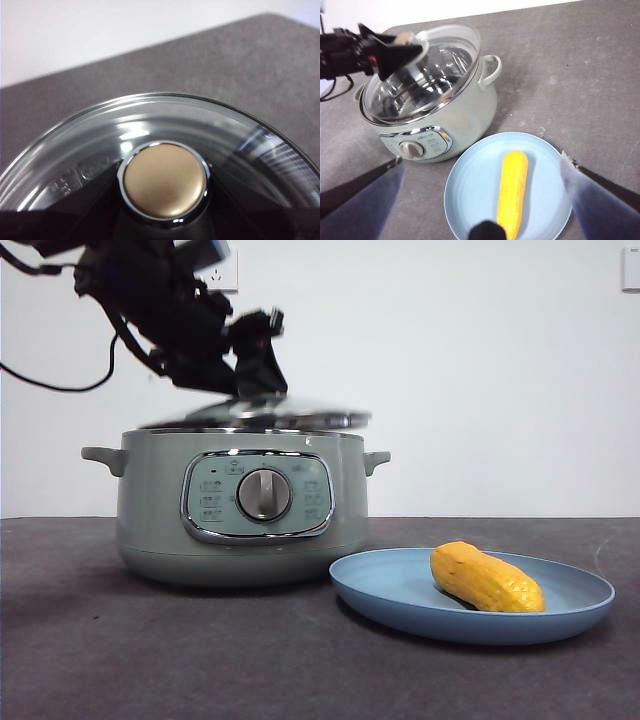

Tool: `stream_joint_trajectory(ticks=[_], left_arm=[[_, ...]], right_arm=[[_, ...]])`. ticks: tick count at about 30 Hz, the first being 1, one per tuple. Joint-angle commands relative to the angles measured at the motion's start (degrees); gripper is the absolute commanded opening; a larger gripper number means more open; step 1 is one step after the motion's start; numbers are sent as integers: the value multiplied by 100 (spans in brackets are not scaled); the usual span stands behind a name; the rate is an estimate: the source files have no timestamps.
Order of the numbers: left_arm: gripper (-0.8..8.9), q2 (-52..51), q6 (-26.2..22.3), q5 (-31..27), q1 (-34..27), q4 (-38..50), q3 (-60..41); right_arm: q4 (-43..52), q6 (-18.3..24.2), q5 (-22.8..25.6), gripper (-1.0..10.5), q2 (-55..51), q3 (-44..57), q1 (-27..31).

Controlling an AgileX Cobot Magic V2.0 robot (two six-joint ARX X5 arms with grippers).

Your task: Take the corn out from the steamer,put the corn on the plate,close the lid

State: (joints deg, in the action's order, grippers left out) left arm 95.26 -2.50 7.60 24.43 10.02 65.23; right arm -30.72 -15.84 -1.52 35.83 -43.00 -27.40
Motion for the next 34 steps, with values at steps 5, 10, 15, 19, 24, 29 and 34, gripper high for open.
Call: stream_joint_trajectory(ticks=[5, 10, 15, 19, 24, 29, 34], left_arm=[[-9, 26, -55, -2, 24, 90, 61], [-9, 109, -61, -24, 24, -219, 61], [-9, 111, -203, -66, 24, -422, 61], [-9, 111, -203, -66, 24, -592, 61], [-9, 111, -203, -61, 24, -691, 61], [-9, 109, -203, -61, 24, -776, 61], [-9, 109, -223, -83, 24, -929, 61]], right_arm=[[13, 72, -7, 599, -11, 50, -20], [7, 90, -4, 599, -11, 50, -20], [-42, 133, -4, 599, -11, 52, -20], [-129, 138, -4, 599, -9, 52, -20], [-153, 140, -4, 599, -11, 50, -20], [-155, 140, -4, 599, -11, 52, -20], [-155, 179, -2, 599, -11, 50, -20]])
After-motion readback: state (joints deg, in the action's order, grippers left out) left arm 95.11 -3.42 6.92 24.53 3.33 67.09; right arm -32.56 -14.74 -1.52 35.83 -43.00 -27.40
